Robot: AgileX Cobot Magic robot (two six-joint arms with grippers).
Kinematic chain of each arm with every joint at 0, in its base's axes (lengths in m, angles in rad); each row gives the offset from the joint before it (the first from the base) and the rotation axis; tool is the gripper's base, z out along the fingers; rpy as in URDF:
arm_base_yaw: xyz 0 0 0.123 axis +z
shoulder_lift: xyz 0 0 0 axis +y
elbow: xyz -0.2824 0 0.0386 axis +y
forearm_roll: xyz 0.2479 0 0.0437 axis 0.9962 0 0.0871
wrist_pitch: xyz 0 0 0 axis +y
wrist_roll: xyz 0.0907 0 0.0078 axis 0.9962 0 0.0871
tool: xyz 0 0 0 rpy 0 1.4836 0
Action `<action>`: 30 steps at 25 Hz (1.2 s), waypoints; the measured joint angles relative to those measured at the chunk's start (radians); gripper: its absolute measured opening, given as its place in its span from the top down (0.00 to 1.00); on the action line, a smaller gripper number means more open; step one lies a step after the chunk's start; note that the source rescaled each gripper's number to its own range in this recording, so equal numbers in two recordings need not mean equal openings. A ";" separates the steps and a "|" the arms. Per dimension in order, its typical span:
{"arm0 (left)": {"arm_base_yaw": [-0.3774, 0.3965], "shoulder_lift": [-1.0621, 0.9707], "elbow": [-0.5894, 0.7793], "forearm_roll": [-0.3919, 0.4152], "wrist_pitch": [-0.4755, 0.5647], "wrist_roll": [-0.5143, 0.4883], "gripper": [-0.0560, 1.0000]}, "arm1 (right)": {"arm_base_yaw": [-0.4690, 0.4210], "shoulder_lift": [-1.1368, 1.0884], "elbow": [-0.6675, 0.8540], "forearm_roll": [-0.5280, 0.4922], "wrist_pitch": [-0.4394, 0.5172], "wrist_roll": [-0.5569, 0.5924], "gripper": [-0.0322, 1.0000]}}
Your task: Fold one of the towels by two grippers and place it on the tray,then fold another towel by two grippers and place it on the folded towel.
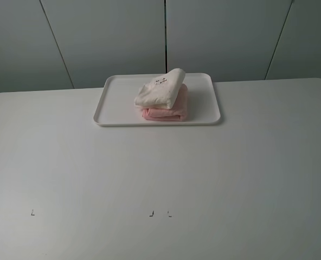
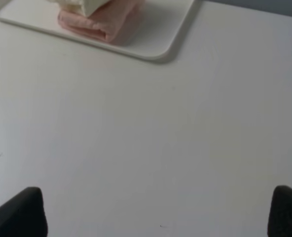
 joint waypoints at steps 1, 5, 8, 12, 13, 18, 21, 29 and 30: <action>0.000 -0.001 0.005 0.000 -0.019 0.000 0.00 | 0.000 0.000 0.004 0.000 -0.005 0.002 0.03; 0.000 -0.001 0.033 0.002 -0.064 0.015 0.00 | 0.000 0.000 0.012 0.000 -0.047 0.004 0.03; 0.000 -0.001 0.038 0.004 -0.075 0.028 0.00 | 0.000 0.000 0.031 0.000 -0.094 0.004 0.03; 0.000 -0.001 0.041 0.004 -0.081 0.032 0.00 | 0.000 -0.002 0.043 -0.004 -0.118 0.004 0.03; 0.000 -0.001 0.041 0.005 -0.081 0.032 0.00 | 0.000 -0.004 0.043 -0.004 -0.118 0.004 0.03; 0.000 -0.001 0.041 0.005 -0.081 0.032 0.00 | 0.000 -0.006 0.043 -0.011 -0.118 0.004 0.03; 0.000 -0.001 0.041 0.006 -0.081 0.030 0.00 | 0.000 -0.011 0.043 -0.011 -0.120 0.009 0.03; 0.000 -0.001 0.041 0.006 -0.081 0.030 0.00 | 0.000 -0.016 0.043 -0.016 -0.122 0.058 0.03; 0.000 -0.001 0.041 0.006 -0.081 0.030 0.00 | 0.000 -0.016 0.043 -0.016 -0.122 0.058 0.03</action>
